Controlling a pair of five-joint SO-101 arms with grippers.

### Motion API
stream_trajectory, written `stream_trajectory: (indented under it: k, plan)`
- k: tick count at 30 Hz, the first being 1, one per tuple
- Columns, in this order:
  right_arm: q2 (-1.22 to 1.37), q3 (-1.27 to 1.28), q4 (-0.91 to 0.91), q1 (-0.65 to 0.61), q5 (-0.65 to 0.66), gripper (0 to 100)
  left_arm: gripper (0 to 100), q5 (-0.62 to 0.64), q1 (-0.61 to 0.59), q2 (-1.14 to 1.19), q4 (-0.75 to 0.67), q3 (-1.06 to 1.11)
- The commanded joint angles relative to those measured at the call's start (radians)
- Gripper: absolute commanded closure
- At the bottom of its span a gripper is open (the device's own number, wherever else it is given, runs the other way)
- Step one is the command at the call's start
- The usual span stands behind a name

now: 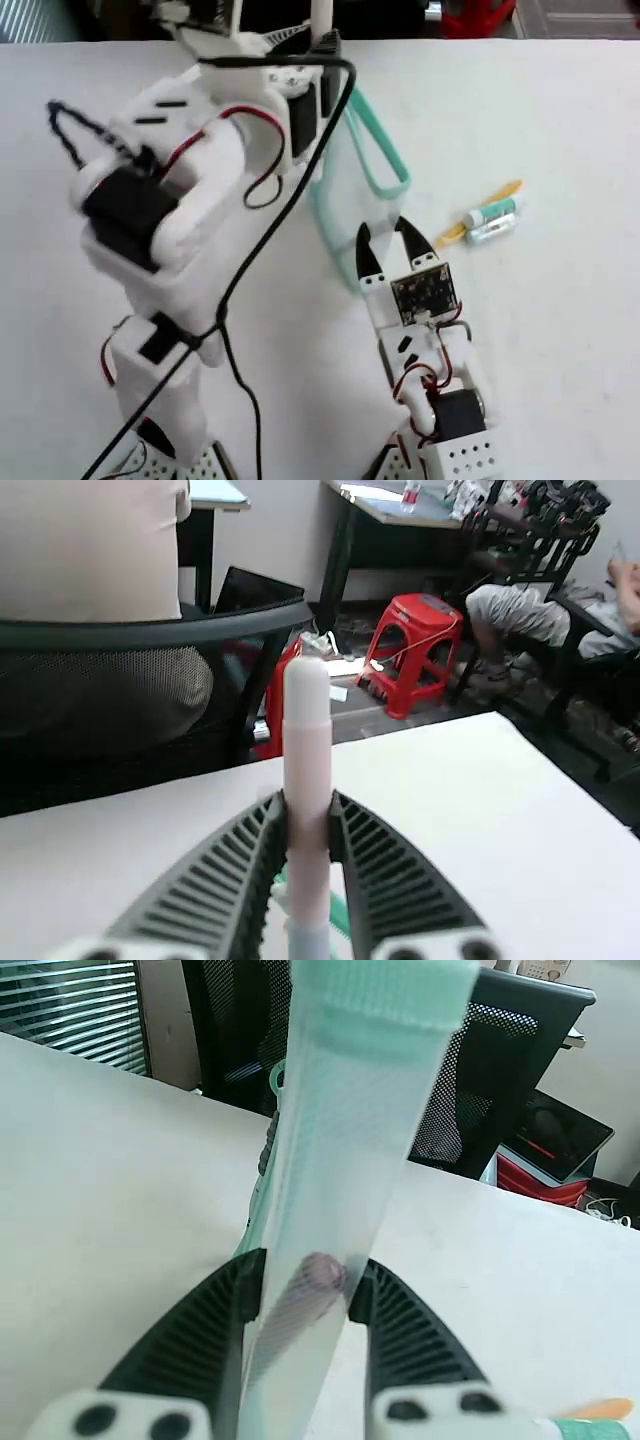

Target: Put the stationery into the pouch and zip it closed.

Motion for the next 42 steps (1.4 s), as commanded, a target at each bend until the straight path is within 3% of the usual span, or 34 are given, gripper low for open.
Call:
stream_trajectory:
  k: [1,5,17,22,27,32,35,38,42]
  plan:
    - [0.013,0.006,-0.004,-0.004,0.012,97.9,98,-0.014,0.024,-0.114,0.002,-0.040]
    - [0.013,0.006,-0.004,-0.004,0.012,97.9,98,-0.009,0.085,-0.193,0.077,-0.037]
    - [0.013,0.006,-0.004,-0.004,0.012,97.8,98,-0.043,0.163,-0.410,0.080,-0.003]
    - [0.013,0.006,-0.004,-0.004,0.012,97.8,98,-0.146,0.341,-0.570,0.072,0.364]
    - [0.013,0.006,-0.004,-0.004,0.012,97.8,98,-0.152,0.251,-0.717,-0.018,0.675]
    - [0.013,0.006,-0.004,-0.004,0.012,97.8,98,-0.149,0.194,-0.877,-0.152,0.933]
    - [0.013,0.006,-0.004,-0.004,0.012,97.8,98,-0.149,0.186,-0.984,-0.307,1.185]
    - [0.013,0.006,-0.004,-0.004,0.012,97.8,98,-0.155,0.173,-1.127,-0.546,1.516]
    - [0.013,0.006,-0.004,-0.004,0.012,97.8,98,-0.157,0.133,-1.346,-1.037,1.953]
